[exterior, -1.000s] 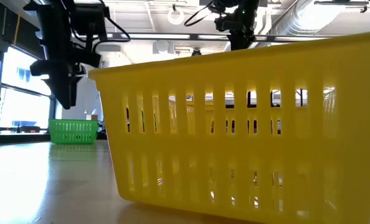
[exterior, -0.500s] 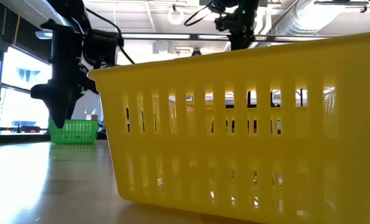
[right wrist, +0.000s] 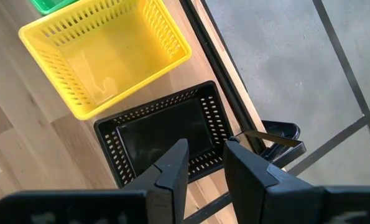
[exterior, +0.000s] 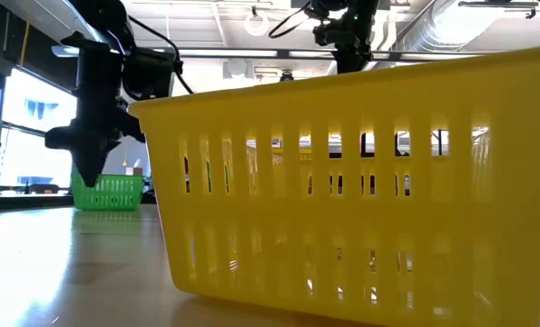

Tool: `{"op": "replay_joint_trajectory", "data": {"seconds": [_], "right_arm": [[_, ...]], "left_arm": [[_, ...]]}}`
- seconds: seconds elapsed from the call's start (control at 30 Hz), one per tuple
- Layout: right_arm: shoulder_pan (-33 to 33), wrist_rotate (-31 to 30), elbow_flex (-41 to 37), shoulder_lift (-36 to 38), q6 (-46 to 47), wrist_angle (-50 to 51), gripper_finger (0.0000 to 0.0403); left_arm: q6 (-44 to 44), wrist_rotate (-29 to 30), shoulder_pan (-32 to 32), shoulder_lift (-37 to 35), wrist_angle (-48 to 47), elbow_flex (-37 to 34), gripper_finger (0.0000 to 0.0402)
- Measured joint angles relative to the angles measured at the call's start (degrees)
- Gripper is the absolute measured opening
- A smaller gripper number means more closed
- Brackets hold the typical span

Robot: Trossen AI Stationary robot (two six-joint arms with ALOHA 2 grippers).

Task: Stack baskets on shelf by color
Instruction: Stack the green bin on top of the green bins on the shelf

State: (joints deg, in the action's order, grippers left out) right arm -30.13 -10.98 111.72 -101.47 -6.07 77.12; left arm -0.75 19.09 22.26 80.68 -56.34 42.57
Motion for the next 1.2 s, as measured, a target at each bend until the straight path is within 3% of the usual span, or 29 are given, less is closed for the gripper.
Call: {"op": "replay_joint_trajectory", "data": {"seconds": [0.1, 0.33, 0.67, 1.0, 1.2], "right_arm": [[0.0, 0.0, 0.0, 0.0, 0.0, 0.0, 0.0087], [0.0, 0.0, 0.0, 0.0, 0.0, 0.4, 0.0087], [0.0, 0.0, 0.0, 0.0, 1.1, 0.5, 0.0087], [0.0, 0.0, 0.0, 0.0, 1.1, 0.4, 0.0087], [0.0, 0.0, 0.0, 0.0, 2.7, 0.0, 0.0087]], "left_arm": [[0.0, 0.0, 0.0, 0.0, 0.0, 0.0, 0.0009], [0.3, -0.7, 0.0, -0.4, -0.2, 0.1, 0.0008], [-4.2, -0.8, 0.0, -9.2, -8.5, 3.4, 0.0004], [-7.6, 8.5, 0.0, -19.0, -16.2, 12.7, 0.0004], [-5.8, 15.4, 0.0, -20.3, -15.5, 21.5, 0.0004]]}}
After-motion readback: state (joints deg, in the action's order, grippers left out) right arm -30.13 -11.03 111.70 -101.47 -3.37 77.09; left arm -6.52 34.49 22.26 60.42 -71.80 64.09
